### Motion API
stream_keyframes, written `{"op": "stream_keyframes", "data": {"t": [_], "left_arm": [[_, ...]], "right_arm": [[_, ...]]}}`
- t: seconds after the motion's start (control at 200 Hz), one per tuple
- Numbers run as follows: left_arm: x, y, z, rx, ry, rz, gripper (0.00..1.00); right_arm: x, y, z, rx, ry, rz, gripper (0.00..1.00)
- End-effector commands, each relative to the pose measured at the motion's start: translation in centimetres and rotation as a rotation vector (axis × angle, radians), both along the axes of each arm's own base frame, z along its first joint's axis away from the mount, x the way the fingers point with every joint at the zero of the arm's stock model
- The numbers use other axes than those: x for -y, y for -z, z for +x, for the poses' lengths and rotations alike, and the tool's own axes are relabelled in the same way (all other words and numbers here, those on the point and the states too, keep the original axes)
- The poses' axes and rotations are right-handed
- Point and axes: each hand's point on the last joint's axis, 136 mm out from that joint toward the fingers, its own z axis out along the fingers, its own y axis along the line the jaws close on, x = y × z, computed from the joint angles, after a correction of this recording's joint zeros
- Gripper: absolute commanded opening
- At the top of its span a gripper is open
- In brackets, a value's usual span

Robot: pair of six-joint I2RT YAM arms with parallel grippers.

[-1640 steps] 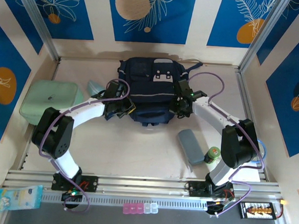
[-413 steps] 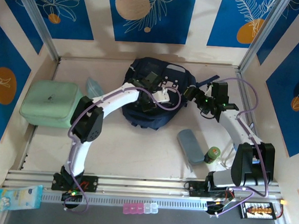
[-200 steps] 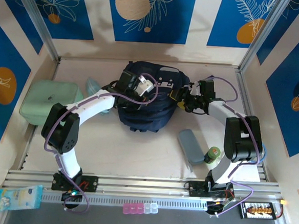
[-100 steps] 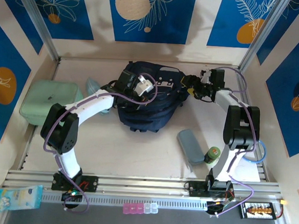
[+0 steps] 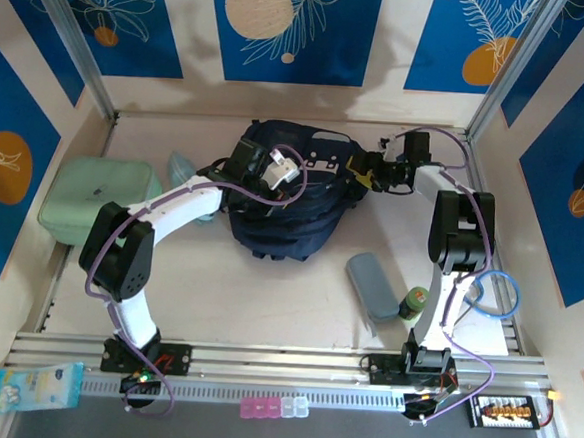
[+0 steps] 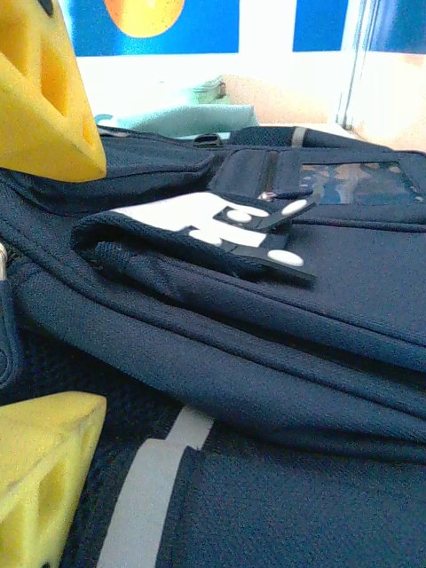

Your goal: Pack the student bag

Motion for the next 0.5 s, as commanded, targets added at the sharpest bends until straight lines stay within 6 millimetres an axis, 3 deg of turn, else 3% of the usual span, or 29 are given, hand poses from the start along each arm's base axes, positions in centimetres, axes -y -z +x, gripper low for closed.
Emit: {"op": "stream_keyframes", "data": {"t": [0.0,0.185,0.495], "left_arm": [[0.2,-3.0,0.1,0.047,0.015,-0.067,0.00],[-0.2,-2.5,0.6,0.046,-0.012,-0.033,0.00],[-0.2,-2.4,0.8,0.038,-0.016,-0.025,0.00]], "right_arm": [[-1.5,0.6,-2.5,-0.054,-0.079,0.040,0.63],[-1.8,-0.1,-4.4,-0.059,-0.098,0.066,0.56],[-2.0,-0.8,-5.6,-0.040,-0.094,0.059,0.40]]}}
